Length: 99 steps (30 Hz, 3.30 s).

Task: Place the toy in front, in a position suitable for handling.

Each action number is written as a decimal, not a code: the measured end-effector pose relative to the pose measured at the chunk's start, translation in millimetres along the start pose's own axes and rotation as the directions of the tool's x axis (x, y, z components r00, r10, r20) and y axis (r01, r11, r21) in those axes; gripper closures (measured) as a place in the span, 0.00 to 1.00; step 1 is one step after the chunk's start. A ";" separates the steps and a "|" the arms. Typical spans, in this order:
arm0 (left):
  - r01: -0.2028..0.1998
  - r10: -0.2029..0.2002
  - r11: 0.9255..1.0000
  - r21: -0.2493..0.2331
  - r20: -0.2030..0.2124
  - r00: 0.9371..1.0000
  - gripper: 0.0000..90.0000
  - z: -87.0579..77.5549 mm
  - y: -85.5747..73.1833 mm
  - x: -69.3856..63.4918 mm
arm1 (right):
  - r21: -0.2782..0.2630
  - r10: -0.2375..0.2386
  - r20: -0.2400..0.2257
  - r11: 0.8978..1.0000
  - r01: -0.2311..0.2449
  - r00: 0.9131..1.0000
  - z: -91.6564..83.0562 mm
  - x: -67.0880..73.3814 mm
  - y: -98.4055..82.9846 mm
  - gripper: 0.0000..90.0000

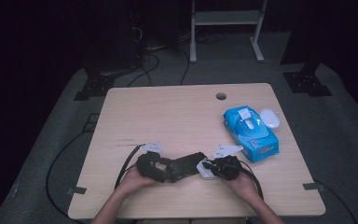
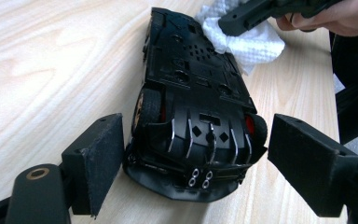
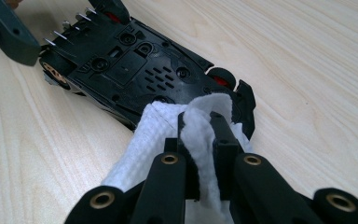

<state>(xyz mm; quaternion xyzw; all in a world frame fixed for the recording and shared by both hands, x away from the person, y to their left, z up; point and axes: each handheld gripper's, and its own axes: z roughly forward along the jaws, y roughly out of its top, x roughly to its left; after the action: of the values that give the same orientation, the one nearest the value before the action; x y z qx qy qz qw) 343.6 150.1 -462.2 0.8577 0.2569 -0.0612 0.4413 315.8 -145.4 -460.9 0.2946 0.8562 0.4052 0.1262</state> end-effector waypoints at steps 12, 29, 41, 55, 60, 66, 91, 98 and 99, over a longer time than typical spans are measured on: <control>0.056 -0.057 0.998 0.034 0.018 0.998 0.34 4.8 -0.8 2.1 | -0.003 -0.025 0.003 1.000 0.025 1.000 -3.2 8.8 -1.6 0.95; -0.042 0.039 0.995 0.090 0.029 0.999 0.38 18.3 6.9 -16.0 | -0.006 -0.020 0.005 1.000 0.020 1.000 -10.1 13.8 -7.2 0.95; -0.386 0.406 0.913 0.132 -0.212 0.889 0.38 23.0 16.4 -47.3 | -0.079 -0.011 -0.010 0.997 0.010 1.000 -13.1 8.1 16.6 0.95; -0.524 0.555 0.832 0.183 -0.289 0.780 0.38 26.9 12.1 -62.9 | -0.065 -0.005 -0.036 0.998 0.003 0.999 9.9 3.1 53.6 0.95; -0.441 0.452 0.891 0.106 -0.293 0.843 0.39 23.0 12.3 -56.6 | -0.069 -0.018 -0.038 0.997 0.016 0.999 5.5 7.8 49.0 0.95; -0.408 0.412 0.910 0.078 -0.289 0.864 0.38 21.9 10.6 -54.7 | -0.087 -0.030 -0.043 0.996 0.026 0.999 0.8 13.2 43.8 0.95; -0.337 0.333 0.941 0.025 -0.234 0.913 0.64 18.1 3.2 -34.1 | -0.118 -0.067 -0.049 0.991 0.061 0.997 5.0 33.7 46.0 0.95; -0.333 0.326 0.943 0.013 -0.235 0.916 0.65 17.4 1.9 -33.1 | -0.123 -0.074 -0.051 0.990 0.067 0.996 10.2 33.6 49.2 0.95; -0.333 0.327 0.943 0.015 -0.236 0.915 0.65 17.6 2.1 -33.1 | -0.126 -0.060 -0.054 0.991 0.052 0.997 10.5 32.4 49.2 0.95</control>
<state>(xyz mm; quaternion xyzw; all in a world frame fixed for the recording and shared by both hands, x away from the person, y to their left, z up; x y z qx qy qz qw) 318.3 122.4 -460.4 0.8841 0.1596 0.1196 0.4226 314.7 -94.8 -429.1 0.2502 0.8404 0.4626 0.1310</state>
